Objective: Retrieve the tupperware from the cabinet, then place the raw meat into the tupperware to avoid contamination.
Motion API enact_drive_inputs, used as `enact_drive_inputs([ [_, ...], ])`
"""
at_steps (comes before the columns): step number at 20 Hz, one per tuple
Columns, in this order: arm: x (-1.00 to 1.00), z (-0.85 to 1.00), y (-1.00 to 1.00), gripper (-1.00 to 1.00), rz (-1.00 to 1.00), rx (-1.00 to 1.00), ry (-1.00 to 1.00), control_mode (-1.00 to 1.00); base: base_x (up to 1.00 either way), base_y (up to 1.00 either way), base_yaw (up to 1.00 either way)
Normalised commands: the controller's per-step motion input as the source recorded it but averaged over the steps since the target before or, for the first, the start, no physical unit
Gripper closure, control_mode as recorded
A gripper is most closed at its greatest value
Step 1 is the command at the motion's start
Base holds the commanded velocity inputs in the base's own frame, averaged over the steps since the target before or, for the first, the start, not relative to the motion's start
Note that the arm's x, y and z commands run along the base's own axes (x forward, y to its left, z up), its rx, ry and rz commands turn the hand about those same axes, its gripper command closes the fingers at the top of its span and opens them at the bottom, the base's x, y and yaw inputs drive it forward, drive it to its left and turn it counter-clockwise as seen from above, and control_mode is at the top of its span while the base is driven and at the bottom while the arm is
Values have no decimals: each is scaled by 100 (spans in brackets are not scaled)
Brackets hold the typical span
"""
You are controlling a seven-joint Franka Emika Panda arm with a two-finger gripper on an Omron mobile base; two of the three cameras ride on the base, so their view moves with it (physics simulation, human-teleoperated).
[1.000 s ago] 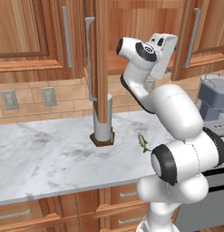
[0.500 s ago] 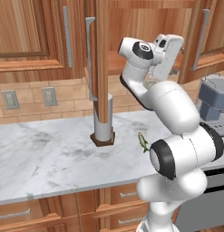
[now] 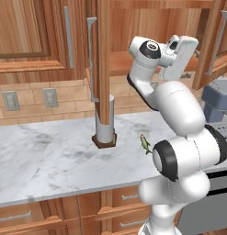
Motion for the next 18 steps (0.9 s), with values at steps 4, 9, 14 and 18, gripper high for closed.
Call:
enact_drive_inputs([
  [4,-63,0,-47,-100,-14,0,-7,-100,0,0,0],
  [9,-67,0,-56,-100,-9,1,-8,-100,0,0,0],
  [14,-54,-1,-70,-100,-8,2,-7,-100,0,0,0],
  [18,-47,-5,-76,-100,-7,4,-6,-100,0,0,0],
])
